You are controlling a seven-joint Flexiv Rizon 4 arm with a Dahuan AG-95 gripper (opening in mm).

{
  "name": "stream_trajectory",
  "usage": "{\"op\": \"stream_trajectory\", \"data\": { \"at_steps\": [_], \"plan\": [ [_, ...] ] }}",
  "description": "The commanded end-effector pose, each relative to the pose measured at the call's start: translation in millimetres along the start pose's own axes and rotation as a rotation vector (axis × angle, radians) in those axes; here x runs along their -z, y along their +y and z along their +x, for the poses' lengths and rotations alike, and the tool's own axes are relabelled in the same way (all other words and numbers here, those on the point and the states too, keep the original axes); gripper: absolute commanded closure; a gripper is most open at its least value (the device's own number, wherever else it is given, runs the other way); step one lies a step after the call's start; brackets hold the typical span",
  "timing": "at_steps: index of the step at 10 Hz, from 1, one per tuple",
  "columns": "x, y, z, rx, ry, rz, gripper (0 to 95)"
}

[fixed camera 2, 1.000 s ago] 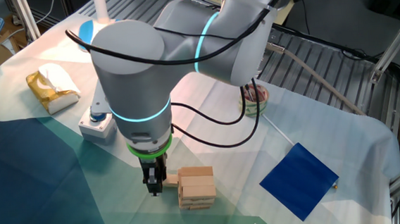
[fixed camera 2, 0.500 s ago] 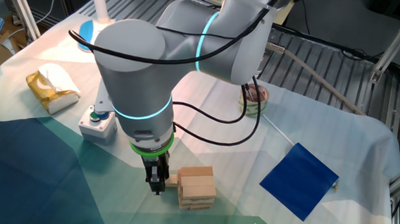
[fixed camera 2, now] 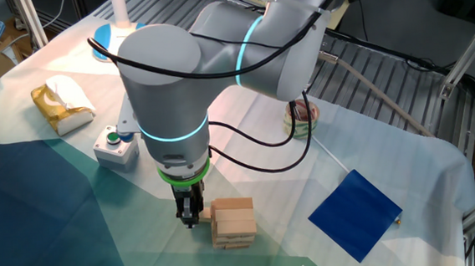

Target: Play Jenga

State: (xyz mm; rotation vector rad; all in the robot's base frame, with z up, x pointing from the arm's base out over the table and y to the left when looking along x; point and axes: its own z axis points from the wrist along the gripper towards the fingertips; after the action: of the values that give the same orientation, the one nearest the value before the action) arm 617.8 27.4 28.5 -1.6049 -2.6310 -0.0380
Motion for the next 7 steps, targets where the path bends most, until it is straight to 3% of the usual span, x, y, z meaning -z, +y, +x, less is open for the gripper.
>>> {"op": "stream_trajectory", "data": {
  "at_steps": [1,4,5,7],
  "plan": [
    [-0.8,0.0,-1.3,0.001,0.000,-0.001,57.0],
    [-2.6,-0.1,-2.6,0.005,-0.002,-0.007,57.0],
    [-2.7,-0.1,-2.6,0.007,-0.004,-0.010,38.0],
    [-3.2,0.3,-2.4,0.008,-0.004,-0.011,38.0]
  ]
}}
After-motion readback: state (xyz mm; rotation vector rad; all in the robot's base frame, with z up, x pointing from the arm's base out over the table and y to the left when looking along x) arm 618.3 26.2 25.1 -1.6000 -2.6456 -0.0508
